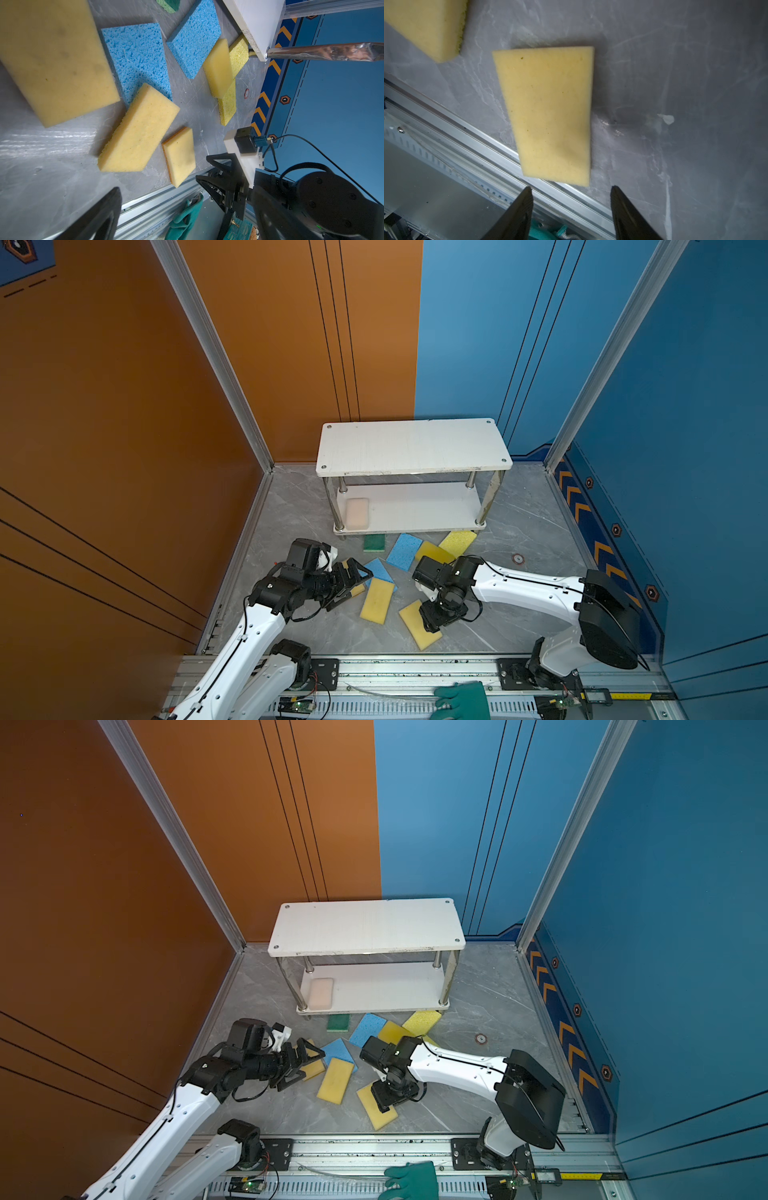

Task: Place and organize the cleaning sponges onto the shelf
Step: 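Withdraw the right gripper and lower it onto a yellow sponge nearer the robot, then close the right gripper on the yellow sponge, then lift the yellow sponge with the right gripper while the left gripper approaches it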

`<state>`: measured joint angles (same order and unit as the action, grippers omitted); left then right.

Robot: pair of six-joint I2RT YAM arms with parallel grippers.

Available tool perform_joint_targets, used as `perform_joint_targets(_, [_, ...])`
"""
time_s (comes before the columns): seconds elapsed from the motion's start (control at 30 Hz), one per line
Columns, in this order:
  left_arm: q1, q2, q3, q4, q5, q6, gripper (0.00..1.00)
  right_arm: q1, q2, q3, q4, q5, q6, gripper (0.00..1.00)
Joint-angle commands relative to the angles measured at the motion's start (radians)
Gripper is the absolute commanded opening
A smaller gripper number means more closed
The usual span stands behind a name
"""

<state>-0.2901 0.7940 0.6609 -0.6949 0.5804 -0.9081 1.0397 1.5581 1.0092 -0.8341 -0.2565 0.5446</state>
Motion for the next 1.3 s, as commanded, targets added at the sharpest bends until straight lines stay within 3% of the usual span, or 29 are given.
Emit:
perform_joint_targets(0.0, [-0.010, -0.013, -0.017, 0.014, -0.025, -0.011, 0.98, 0.000, 0.040, -0.023, 0.075, 0.017, -0.021, 0.59])
perform_joint_targets(0.33, [-0.011, 0.004, 0.003, 0.014, -0.022, -0.014, 0.98, -0.007, 0.105, -0.054, 0.156, 0.011, -0.025, 0.51])
perform_joint_targets(0.53, [-0.009, 0.005, 0.004, 0.014, -0.030, -0.017, 0.98, -0.022, 0.106, -0.092, 0.182, 0.010, -0.026, 0.40])
perform_joint_targets(0.7, [-0.011, 0.008, 0.007, 0.014, -0.036, -0.017, 0.98, -0.027, 0.083, -0.115, 0.182, 0.015, -0.021, 0.19])
perform_joint_targets(0.9, [-0.013, 0.016, 0.009, 0.039, -0.033, -0.019, 0.98, -0.045, -0.014, -0.138, 0.172, 0.017, 0.010, 0.03])
perform_joint_targets(1.13, [-0.037, 0.007, -0.018, 0.160, -0.014, -0.067, 0.98, -0.095, -0.159, -0.146, 0.164, -0.003, 0.069, 0.01])
perform_joint_targets(1.27, [-0.072, 0.004, -0.059, 0.340, 0.023, -0.135, 0.98, -0.159, -0.253, -0.125, 0.162, -0.039, 0.108, 0.00])
